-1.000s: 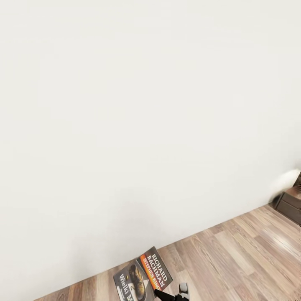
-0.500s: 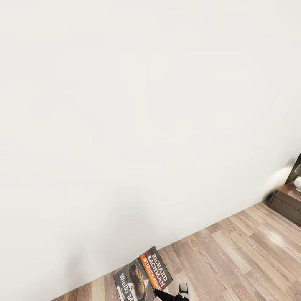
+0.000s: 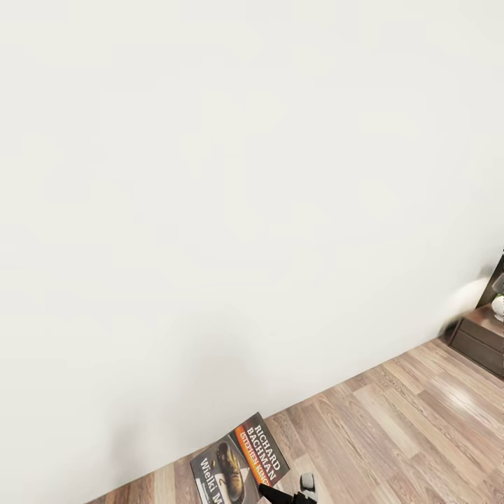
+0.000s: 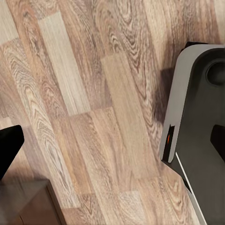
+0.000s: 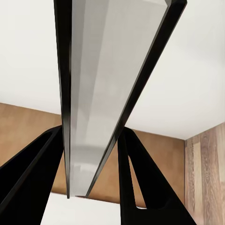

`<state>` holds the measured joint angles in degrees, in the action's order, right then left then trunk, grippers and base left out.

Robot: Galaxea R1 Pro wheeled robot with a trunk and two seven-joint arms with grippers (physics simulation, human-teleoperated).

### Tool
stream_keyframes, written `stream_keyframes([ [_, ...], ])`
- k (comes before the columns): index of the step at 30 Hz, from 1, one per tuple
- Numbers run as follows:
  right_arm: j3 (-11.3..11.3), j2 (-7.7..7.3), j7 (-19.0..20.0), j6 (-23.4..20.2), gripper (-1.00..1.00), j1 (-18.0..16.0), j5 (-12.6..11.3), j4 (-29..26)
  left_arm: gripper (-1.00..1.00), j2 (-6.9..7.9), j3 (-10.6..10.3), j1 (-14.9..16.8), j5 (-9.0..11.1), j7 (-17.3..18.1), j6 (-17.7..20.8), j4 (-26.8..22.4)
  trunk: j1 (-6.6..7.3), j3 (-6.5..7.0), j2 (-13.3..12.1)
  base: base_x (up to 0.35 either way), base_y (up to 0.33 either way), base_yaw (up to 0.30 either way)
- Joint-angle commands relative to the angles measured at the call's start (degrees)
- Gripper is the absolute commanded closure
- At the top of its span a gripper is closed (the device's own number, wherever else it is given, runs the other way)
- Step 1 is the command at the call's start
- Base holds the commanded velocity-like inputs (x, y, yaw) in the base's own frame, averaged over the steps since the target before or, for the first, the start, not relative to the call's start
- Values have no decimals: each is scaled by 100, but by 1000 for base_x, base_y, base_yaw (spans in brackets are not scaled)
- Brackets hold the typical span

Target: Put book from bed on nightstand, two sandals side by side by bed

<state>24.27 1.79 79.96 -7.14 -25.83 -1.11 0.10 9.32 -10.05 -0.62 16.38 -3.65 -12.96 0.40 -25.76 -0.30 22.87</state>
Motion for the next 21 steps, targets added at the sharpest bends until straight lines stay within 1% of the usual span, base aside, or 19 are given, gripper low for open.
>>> stream_keyframes([
  [1,7,0,16,-60,100,-1,-12,1,-100,-1,-50,0,41,-13,-23,4,-2,-3,5,0,20,-106],
  [9,14,-6,16,-60,100,-1,-12,1,-100,-1,-50,1,41,-13,-76,4,-2,-3,5,0,43,-154],
  [21,16,-5,12,-60,100,-1,-12,1,-100,-1,-50,-5,41,-13,-126,4,-2,-3,5,0,6,-26],
])
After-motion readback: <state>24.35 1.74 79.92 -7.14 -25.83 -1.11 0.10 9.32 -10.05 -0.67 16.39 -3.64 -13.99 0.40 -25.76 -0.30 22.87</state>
